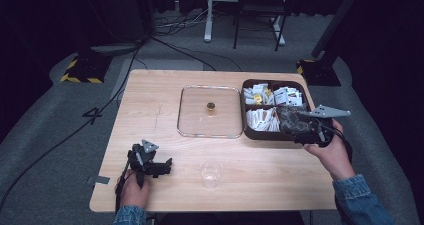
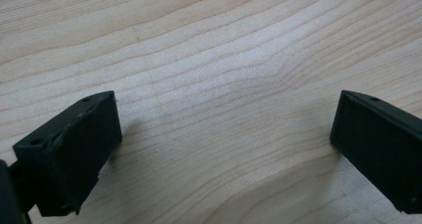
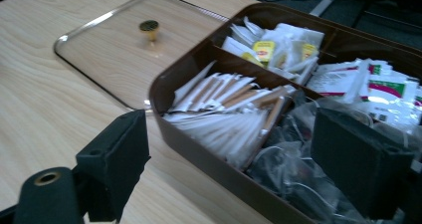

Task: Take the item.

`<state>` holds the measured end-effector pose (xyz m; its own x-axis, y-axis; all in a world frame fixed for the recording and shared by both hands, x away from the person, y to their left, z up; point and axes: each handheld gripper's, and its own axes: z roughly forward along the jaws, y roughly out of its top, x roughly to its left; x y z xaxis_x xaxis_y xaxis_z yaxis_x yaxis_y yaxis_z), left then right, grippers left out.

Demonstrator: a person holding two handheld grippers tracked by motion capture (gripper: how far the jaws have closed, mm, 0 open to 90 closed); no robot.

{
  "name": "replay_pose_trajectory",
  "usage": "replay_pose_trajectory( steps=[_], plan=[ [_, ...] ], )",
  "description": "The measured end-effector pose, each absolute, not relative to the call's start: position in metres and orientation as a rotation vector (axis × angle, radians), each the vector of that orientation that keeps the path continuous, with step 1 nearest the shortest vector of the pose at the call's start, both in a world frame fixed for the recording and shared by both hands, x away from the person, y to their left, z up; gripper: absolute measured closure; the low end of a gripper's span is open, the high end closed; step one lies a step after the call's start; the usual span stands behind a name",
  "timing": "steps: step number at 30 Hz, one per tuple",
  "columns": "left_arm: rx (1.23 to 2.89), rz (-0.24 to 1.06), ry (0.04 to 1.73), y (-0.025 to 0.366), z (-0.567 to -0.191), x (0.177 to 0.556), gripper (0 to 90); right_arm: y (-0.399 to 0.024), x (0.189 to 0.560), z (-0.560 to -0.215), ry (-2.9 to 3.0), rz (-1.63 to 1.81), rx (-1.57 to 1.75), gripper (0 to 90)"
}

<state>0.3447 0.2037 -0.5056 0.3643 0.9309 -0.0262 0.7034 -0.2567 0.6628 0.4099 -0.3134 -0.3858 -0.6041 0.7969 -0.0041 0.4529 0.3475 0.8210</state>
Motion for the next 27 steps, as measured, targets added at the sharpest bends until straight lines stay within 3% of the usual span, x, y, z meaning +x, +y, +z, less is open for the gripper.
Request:
replay_pose_trajectory(
  steps=[13,16,27],
  plan=[
    [2.044,0.504,1.409,0.204,-0.506,0.345,0.1,-0.347,0.449,-0.378,2.207,1.117,1.156,15.8],
    [2.044,0.504,1.409,0.204,-0.506,0.345,0.1,-0.349,0.452,-0.374,2.194,1.119,1.163,21.9],
    [2.044,0.504,1.409,0.204,-0.506,0.345,0.1,-0.354,0.482,-0.388,2.235,1.065,1.182,27.2]
  ],
)
